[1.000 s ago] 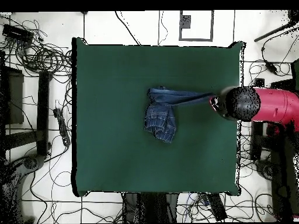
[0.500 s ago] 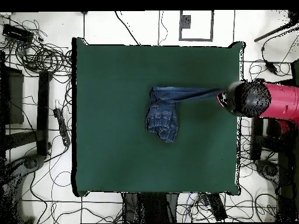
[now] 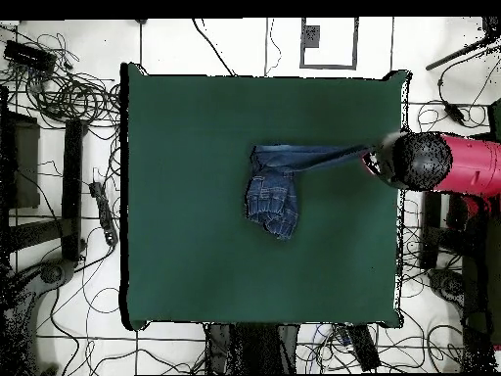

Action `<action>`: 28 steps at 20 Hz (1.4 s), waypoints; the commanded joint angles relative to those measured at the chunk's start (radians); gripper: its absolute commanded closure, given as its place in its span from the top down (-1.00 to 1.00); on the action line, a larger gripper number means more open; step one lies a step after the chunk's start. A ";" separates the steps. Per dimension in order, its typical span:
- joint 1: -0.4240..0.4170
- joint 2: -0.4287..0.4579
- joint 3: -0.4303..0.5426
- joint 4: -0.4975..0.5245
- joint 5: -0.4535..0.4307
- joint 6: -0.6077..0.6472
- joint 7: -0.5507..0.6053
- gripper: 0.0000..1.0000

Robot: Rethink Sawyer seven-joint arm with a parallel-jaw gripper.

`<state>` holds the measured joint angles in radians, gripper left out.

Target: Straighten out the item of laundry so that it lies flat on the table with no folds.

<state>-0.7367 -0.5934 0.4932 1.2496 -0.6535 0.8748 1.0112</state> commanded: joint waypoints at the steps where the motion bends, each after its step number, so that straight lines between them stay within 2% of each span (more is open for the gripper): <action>1: 0.018 0.069 0.094 0.022 -0.008 0.070 -0.278 -1.00; 12: 0.015 0.084 0.099 0.016 0.002 0.052 -0.259 -1.00; 13: 0.012 0.082 0.101 0.022 -0.001 0.041 -0.262 1.00; 22: 0.023 0.077 0.087 0.019 -0.011 0.041 -0.244 1.00; 28: 0.068 0.075 0.043 0.016 0.020 0.088 -0.099 1.00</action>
<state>-0.7305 -0.5155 0.4938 1.2337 -0.6529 0.8746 1.0104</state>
